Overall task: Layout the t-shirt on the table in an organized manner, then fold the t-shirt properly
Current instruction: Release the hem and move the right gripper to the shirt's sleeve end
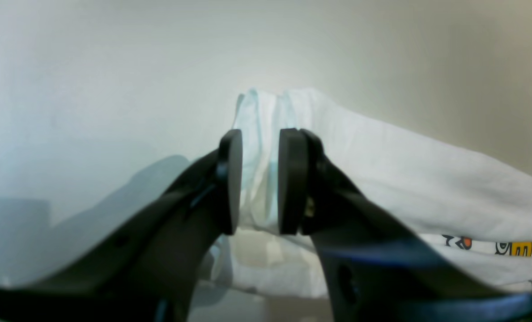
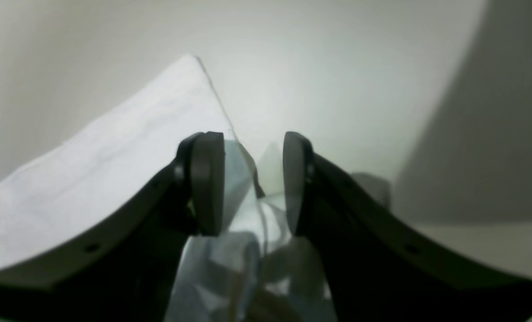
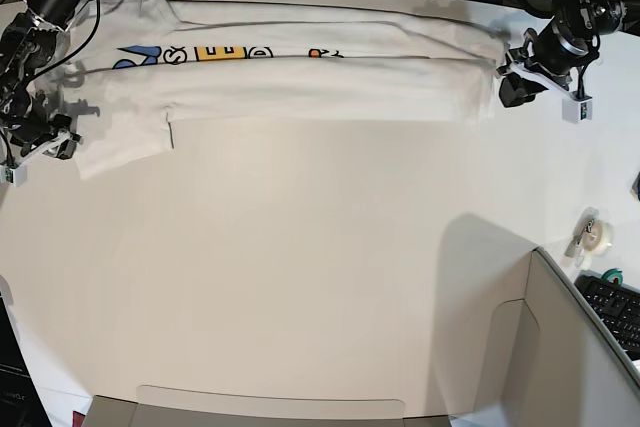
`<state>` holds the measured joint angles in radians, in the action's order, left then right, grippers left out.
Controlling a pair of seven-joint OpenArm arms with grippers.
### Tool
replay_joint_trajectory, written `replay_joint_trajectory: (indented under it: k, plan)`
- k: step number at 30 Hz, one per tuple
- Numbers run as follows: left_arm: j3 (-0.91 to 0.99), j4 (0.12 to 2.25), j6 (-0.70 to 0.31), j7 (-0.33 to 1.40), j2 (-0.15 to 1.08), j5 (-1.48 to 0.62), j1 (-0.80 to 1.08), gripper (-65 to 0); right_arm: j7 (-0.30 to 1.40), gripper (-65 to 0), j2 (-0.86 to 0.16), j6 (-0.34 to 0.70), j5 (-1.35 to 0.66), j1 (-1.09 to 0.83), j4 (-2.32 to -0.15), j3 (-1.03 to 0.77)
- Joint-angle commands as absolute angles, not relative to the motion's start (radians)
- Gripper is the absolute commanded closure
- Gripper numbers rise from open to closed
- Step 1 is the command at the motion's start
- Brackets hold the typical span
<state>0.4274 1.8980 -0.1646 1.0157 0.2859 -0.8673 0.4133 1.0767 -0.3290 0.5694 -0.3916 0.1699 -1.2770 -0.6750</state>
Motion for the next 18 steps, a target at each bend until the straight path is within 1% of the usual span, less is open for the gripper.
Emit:
replay_joint_trajectory:
  k: [1, 5, 7, 12, 15, 18]
  plan:
    - [0.433, 1.914, -0.168, 0.995, 0.300, -0.877, 0.414, -14.1, 1.064, -24.6, -0.352, 0.573, -0.400, 0.194, -1.273, -0.679]
    - [0.433, 1.914, -0.168, 0.995, 0.298, -0.880, 0.412, -14.1, 1.066, -30.0, -0.352, 0.573, -0.401, 0.209, -1.211, -0.677]
    - [0.433, 1.914, -0.168, 0.995, 0.298, -0.880, 0.412, -14.1, 1.066, -31.5, -0.343, 0.575, -0.401, 0.209, -1.208, -0.653]
    - [0.433, 1.914, -0.168, 0.995, 0.298, -0.880, 0.412, -14.1, 1.066, -31.5, -0.321, 0.575, -0.401, 0.206, -1.211, -0.582]
    - [0.433, 1.914, -0.168, 0.995, 0.298, -0.880, 0.412, -14.1, 1.066, -31.5, -0.294, 0.575, -0.401, 0.205, -1.211, -0.576]
    - [0.433, 1.914, -0.168, 0.995, 0.298, -0.880, 0.412, -14.1, 1.066, -31.4, -0.289, 0.575, -0.401, 0.205, -1.211, -0.573]
